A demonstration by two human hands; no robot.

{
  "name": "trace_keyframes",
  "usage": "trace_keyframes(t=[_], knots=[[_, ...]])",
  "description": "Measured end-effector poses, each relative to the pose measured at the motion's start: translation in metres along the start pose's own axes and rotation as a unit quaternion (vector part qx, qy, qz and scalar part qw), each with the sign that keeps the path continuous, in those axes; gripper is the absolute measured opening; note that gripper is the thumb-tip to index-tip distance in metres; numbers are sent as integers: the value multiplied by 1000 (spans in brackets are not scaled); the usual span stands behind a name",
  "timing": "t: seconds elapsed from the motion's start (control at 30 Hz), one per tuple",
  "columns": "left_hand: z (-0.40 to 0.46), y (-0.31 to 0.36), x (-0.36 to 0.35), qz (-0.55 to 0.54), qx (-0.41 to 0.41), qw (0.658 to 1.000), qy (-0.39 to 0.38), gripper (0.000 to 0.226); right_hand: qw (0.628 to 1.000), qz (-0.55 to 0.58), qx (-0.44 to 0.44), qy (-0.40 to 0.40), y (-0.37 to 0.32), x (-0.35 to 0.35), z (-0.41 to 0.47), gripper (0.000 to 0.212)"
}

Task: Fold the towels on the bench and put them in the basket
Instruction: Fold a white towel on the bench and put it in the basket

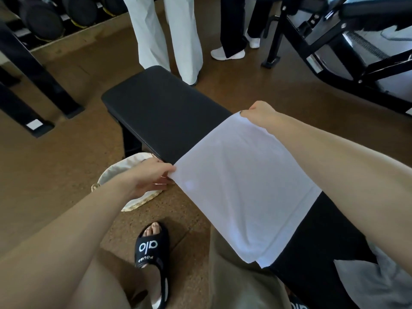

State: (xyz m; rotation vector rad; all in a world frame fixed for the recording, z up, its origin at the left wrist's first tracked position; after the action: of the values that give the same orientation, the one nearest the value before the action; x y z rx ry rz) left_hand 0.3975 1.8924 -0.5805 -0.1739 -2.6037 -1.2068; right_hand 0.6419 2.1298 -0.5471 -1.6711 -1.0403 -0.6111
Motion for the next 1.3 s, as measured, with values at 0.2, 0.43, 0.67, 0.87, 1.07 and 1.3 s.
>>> trace_keyframes(t=[0.2, 0.43, 0.67, 0.87, 1.07, 1.3], knots=[[0, 9, 10, 18, -44, 999, 3, 17, 990, -139, 20, -8, -25, -11, 10, 15], [14, 16, 59, 24, -101, 981, 163, 15, 985, 168, -8, 39, -36, -15, 58, 26], [21, 2, 48, -23, 4, 992, 127, 39, 997, 22, 66, 41, -41, -16, 46, 20], [-8, -12, 4, -92, 27, 982, 164, 76, 998, 9, 49, 31, 34, 13, 0, 17], [-39, -31, -62, -126, 7, 991, 43, 18, 998, -61, 30, 16, 81, 17, -29, 11], [-66, -35, -100, -185, -5, 982, 25, 18, 999, -36, 12, 4, 99, 27, -44, 12]])
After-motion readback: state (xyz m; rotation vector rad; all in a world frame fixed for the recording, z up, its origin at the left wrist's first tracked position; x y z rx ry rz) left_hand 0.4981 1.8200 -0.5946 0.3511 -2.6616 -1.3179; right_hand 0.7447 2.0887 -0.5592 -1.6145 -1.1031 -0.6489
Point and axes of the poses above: each hand's wrist, its own z-axis towards the middle knuckle, its own x-axis out of the back of the hand, y = z × x, the point moved 6 cm from there along z, towards the middle knuckle, and after that the axes turned 6 degrees about -x, right-handed, at the moved point
